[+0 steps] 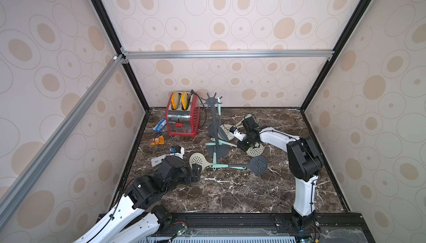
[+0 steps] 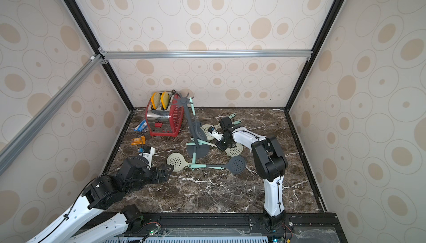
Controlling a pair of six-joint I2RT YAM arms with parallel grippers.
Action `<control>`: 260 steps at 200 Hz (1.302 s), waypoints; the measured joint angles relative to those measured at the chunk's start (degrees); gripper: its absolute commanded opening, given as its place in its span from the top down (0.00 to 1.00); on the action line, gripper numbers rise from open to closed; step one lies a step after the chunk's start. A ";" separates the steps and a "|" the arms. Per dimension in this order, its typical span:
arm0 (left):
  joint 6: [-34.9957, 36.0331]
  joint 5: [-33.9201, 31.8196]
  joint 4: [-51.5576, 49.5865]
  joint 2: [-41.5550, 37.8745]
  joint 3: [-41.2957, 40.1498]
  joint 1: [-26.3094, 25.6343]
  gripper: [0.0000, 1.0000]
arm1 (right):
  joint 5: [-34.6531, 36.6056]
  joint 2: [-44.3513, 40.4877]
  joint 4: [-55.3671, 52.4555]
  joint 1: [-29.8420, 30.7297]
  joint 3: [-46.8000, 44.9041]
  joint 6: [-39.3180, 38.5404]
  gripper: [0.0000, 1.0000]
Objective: Hang the skimmer on the kitchen utensil rack
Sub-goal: Pick up the skimmer from the center of the board.
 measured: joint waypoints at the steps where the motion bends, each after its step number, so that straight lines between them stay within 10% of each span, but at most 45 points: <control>1: -0.02 0.04 0.02 -0.02 0.00 0.00 0.01 | 0.04 -0.22 -0.07 -0.02 -0.37 0.11 0.88; 59: -0.02 1.01 1.29 0.20 -0.90 0.00 0.01 | -1.97 -12.87 -1.77 -0.85 -12.52 1.88 0.86; 101: 0.13 1.62 1.62 1.73 -1.18 0.07 0.01 | -2.25 -22.75 1.51 -6.49 -14.05 9.44 0.48; 179: 2.51 10.64 5.55 3.96 -0.94 10.01 0.01 | 3.98 -7.69 -5.60 -10.69 1.86 16.59 0.32; 260: 4.35 12.11 4.22 2.78 -0.20 10.16 0.01 | -1.05 1.68 -10.60 -12.70 8.37 20.17 0.93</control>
